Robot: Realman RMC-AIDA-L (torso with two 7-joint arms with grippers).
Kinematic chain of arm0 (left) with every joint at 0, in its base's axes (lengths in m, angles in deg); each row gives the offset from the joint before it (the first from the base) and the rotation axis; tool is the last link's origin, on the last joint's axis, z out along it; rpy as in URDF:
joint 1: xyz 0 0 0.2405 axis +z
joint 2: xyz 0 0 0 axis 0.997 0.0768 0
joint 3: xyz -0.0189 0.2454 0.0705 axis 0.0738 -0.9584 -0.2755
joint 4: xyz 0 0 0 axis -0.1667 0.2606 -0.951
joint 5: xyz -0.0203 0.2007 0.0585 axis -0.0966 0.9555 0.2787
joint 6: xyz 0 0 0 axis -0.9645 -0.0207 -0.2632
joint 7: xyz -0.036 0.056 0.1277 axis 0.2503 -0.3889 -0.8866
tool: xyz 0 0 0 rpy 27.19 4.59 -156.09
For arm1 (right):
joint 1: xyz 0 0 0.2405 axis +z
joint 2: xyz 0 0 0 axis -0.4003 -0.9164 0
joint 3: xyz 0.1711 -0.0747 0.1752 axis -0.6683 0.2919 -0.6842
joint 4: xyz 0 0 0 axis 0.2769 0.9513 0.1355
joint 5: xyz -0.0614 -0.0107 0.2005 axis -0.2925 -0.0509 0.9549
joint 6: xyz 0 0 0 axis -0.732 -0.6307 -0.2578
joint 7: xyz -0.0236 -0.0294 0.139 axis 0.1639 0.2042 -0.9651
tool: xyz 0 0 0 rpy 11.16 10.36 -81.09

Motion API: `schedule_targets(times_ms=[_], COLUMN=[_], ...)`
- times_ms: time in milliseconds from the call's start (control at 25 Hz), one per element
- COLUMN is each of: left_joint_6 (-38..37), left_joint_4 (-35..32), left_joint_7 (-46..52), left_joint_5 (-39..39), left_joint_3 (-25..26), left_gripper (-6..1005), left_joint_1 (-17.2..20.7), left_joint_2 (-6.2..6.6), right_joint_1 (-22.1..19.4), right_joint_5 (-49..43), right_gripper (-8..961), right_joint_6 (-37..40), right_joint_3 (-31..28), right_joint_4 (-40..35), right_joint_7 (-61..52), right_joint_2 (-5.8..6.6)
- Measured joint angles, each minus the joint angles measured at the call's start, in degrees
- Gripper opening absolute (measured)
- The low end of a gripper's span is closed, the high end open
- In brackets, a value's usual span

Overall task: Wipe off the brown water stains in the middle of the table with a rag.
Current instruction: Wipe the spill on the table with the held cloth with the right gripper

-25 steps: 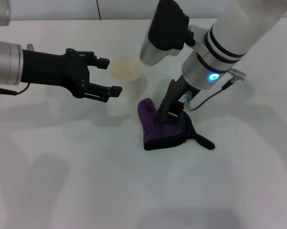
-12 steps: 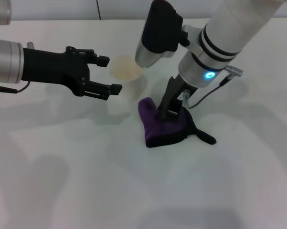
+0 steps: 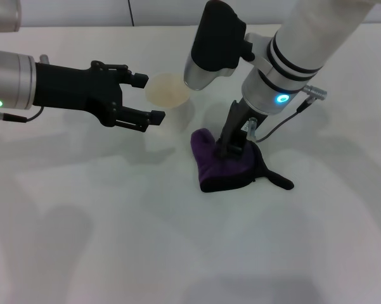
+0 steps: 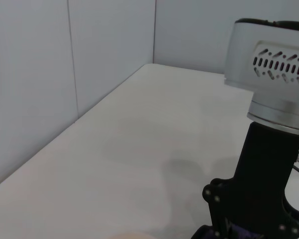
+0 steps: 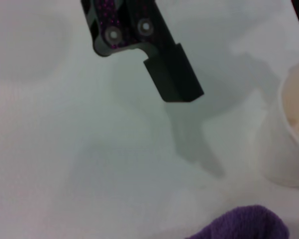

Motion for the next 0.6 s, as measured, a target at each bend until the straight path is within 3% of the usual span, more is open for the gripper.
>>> schedule_targets(times_ms=[600], left_joint_6=[0.4], left_joint_4=[-0.4], left_joint_7=[0.0], left_joint_5=[-0.1], left_joint_3=[0.0], left_gripper=[879], left_joint_1=[0.2], left_joint_2=[-0.09], right_joint_1=[0.8], right_joint_5=[1.2], right_gripper=[80], right_joint_6=[2.2], right_joint_3=[3.1], right_joint_4=[-2.7], right_joint_7=[0.0], right_joint_2=[0.00])
